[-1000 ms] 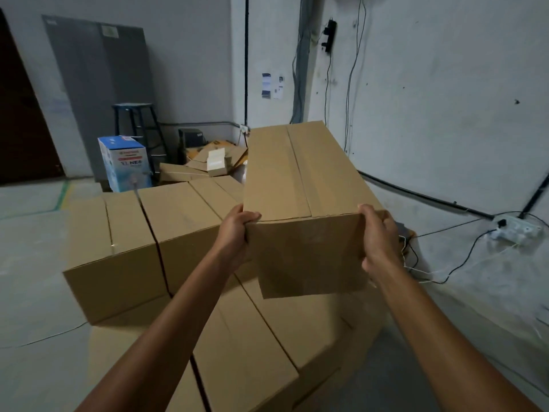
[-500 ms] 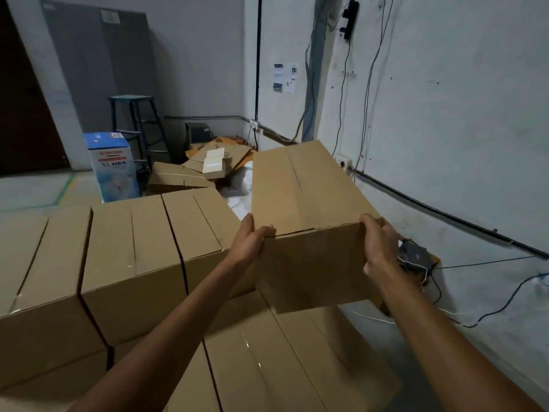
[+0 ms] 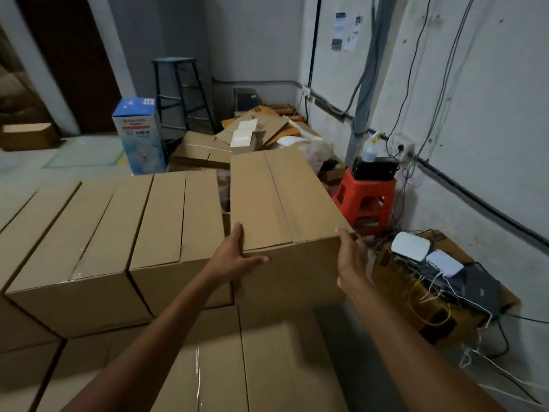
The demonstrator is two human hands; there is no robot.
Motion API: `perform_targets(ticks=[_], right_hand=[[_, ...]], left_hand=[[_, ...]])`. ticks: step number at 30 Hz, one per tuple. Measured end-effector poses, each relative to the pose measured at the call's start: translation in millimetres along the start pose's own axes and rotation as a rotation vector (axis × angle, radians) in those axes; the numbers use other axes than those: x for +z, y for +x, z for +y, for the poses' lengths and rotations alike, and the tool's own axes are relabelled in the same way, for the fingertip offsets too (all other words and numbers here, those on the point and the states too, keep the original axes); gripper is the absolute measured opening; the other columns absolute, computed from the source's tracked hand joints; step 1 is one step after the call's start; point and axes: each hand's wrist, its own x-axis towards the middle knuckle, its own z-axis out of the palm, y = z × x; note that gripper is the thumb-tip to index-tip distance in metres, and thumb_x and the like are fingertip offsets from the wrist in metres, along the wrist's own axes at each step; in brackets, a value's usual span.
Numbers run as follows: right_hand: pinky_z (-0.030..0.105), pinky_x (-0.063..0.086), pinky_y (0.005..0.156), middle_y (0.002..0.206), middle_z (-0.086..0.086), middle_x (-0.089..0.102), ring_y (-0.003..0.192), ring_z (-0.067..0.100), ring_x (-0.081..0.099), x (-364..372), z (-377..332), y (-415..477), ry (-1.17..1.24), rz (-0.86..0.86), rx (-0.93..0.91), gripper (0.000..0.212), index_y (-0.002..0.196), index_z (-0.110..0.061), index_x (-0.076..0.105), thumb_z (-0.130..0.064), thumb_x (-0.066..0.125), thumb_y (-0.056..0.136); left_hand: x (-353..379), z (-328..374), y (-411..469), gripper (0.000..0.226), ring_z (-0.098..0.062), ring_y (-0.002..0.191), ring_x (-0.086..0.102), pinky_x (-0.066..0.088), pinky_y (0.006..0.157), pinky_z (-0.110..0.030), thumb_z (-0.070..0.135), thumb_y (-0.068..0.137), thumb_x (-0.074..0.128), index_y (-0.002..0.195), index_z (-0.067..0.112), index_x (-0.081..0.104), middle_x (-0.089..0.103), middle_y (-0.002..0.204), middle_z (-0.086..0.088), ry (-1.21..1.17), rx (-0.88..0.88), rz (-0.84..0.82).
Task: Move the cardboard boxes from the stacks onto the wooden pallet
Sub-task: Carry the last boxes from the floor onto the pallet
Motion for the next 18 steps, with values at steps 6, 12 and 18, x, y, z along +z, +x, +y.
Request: perform_targets(ticks=[6, 12, 18], right_hand=[[0.049, 0.054, 0.092, 0.113, 0.006, 0.069, 0.101, 0.026, 0.064, 24.0, 53.2, 57.4, 0.026, -0.041, 0.143, 0.051, 0.118, -0.022, 0.069, -0.054, 0.065, 0.078], [0.048, 0.053, 0.093, 0.116, 0.008, 0.067, 0.105, 0.029, 0.062, 57.5, 98.2, 99.3, 0.048, -0.072, 0.201, 0.042, 0.123, -0.019, 0.066, -0.045, 0.065, 0.090], [0.035, 0.045, 0.082, 0.111, 0.003, 0.067, 0.104, 0.025, 0.061, 80.7, 152.3, 116.0, 0.037, -0.110, 0.197, 0.027, 0.113, -0.025, 0.066, -0.043, 0.063, 0.093]], left_hand=[[20.6, -29.5, 49.2, 0.120, -0.030, 0.146, 0.029, 0.033, 0.117, -0.041, 0.044, 0.080, 0.080, 0.161, 0.018, -0.005, 0.021, 0.163, -0.011, 0.332, -0.063, 0.063], [26.0, -61.2, 90.2, 0.114, -0.032, 0.155, 0.000, 0.006, 0.124, -0.052, 0.058, 0.086, 0.067, 0.160, 0.020, -0.011, 0.004, 0.167, -0.015, 0.675, -0.149, 0.069], [29.3, -117.9, 109.0, 0.112, -0.029, 0.154, -0.011, 0.001, 0.125, -0.052, 0.069, 0.086, 0.057, 0.159, 0.021, -0.013, -0.005, 0.168, -0.010, 0.818, -0.139, 0.058]])
